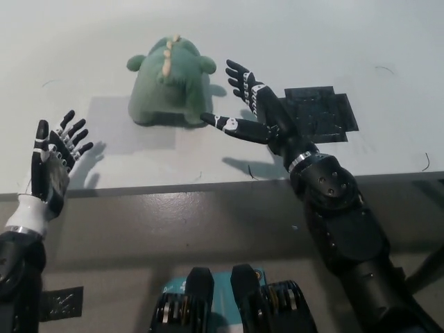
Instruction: Use both hands to pick up a dinasour on the right side and move it to the left side
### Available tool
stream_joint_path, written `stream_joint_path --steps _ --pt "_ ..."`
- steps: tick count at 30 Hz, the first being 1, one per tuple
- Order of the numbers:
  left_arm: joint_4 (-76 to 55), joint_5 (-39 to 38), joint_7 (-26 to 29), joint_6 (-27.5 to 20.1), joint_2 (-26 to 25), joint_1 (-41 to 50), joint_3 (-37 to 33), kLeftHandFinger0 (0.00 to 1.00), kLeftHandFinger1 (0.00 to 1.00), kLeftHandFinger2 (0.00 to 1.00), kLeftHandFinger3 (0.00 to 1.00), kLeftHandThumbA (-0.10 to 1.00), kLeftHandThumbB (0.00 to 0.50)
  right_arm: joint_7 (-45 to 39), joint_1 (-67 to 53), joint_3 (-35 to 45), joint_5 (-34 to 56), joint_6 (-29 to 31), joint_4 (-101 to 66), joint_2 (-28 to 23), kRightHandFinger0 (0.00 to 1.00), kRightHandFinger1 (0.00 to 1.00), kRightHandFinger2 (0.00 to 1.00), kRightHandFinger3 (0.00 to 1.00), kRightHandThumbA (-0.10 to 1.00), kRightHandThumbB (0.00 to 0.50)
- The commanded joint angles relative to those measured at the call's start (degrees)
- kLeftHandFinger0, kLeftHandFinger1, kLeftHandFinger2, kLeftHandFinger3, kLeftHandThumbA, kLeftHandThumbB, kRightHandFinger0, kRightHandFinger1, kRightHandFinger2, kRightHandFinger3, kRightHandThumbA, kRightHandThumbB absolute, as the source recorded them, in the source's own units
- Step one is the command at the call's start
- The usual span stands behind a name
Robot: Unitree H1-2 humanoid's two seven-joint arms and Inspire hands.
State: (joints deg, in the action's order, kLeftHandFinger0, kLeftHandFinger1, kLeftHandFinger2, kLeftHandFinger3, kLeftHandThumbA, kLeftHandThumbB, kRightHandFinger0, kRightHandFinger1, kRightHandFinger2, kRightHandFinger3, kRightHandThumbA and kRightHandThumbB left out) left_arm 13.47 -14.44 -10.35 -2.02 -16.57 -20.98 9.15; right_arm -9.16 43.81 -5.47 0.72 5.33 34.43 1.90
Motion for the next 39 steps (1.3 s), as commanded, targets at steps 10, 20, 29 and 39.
stream_joint_path --steps 10,20,29,39 --pt "-14.58 1.73 3.53 0.80 2.76 8.18 1.30 1.00 1.00 1.00 1.00 1.00 0.269 -4.29 -9.95 2.41 5.23 -4.92 -21.65 -5.18 1.00 1.00 1.00 1.00 1.00 0.184" --pt "-20.63 2.32 5.27 -0.29 8.21 13.01 1.31 1.00 1.00 1.00 1.00 1.00 0.317 -5.51 -18.68 3.41 7.80 -7.46 -33.76 -10.23 1.00 1.00 1.00 1.00 1.00 0.096" --pt "-21.39 2.87 3.99 -1.04 10.10 15.53 -0.90 1.00 1.00 1.00 1.00 1.00 0.286 -5.54 -24.63 5.61 8.32 -5.65 -37.98 -13.71 1.00 1.00 1.00 1.00 1.00 0.077" --pt "-14.85 1.76 2.30 -6.53 11.61 16.42 -2.81 1.00 1.00 1.00 1.00 1.00 0.254 -6.90 -32.28 7.14 8.24 2.72 -38.50 -19.04 1.00 1.00 1.00 1.00 1.00 0.116"
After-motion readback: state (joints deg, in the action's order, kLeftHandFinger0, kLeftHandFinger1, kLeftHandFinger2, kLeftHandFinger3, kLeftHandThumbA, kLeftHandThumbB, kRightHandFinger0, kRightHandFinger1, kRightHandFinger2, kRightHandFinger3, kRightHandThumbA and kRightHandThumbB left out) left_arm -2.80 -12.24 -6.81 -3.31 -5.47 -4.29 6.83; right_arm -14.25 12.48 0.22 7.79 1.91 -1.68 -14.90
